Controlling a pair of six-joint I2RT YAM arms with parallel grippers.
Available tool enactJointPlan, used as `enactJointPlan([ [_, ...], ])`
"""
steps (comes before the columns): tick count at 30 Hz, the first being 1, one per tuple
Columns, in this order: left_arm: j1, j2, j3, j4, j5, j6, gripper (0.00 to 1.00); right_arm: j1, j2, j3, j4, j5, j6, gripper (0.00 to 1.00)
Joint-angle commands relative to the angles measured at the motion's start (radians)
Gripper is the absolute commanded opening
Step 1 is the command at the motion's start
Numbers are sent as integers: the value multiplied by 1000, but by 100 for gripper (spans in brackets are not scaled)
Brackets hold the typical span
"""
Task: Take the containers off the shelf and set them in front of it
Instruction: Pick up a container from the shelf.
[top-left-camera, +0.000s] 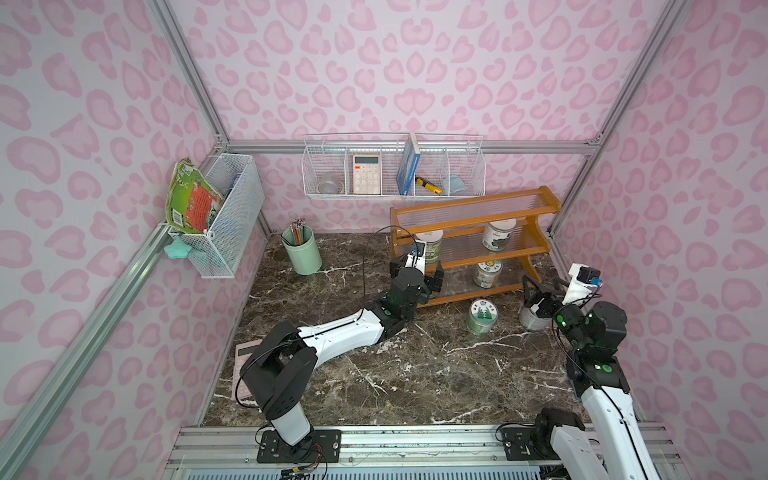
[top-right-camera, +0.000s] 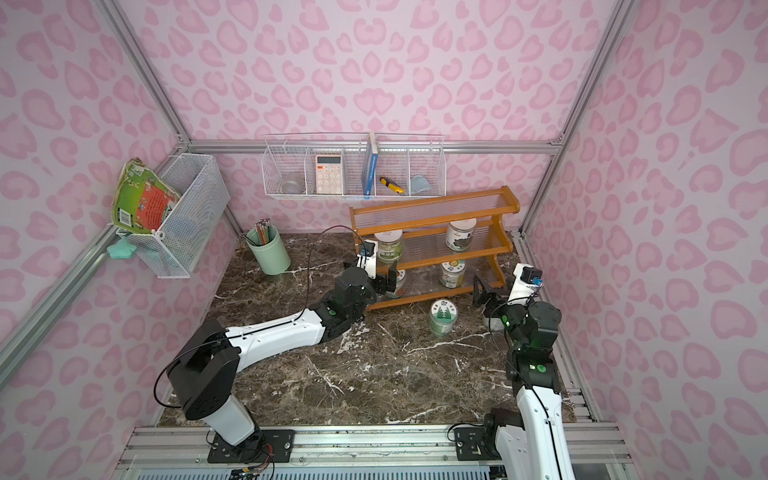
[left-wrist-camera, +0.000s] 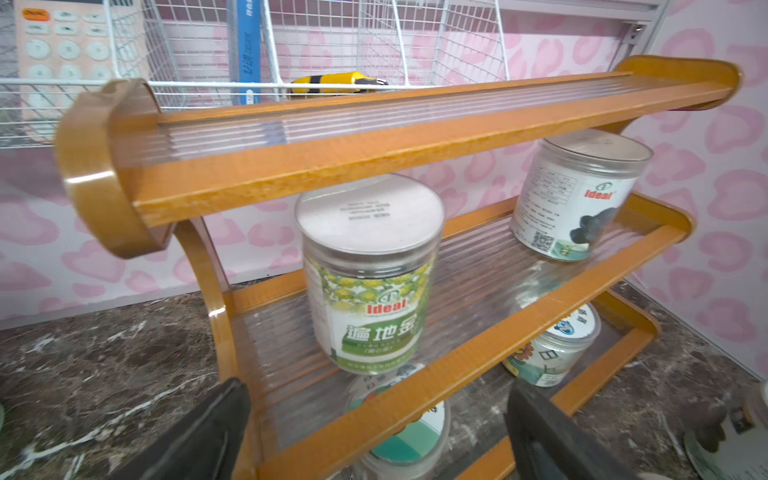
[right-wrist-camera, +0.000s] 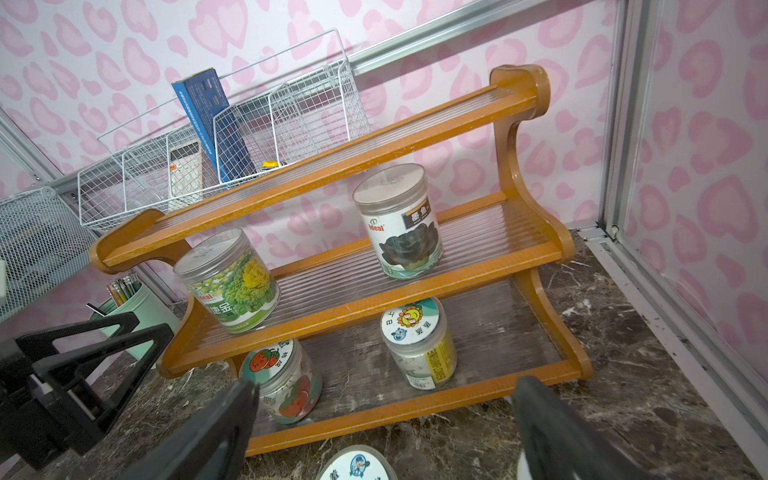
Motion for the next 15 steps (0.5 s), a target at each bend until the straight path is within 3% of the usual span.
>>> enactJointPlan([
  [1, 16, 6, 3, 47, 72, 6, 99, 1, -1, -4, 36, -11, 5, 99],
  [11, 32, 51, 18, 90, 102, 23, 99, 1, -7, -16, 51, -17, 15, 99],
  [15, 31, 78, 59, 86, 47, 26, 99, 1, -11, -20, 48, -13, 13, 99],
])
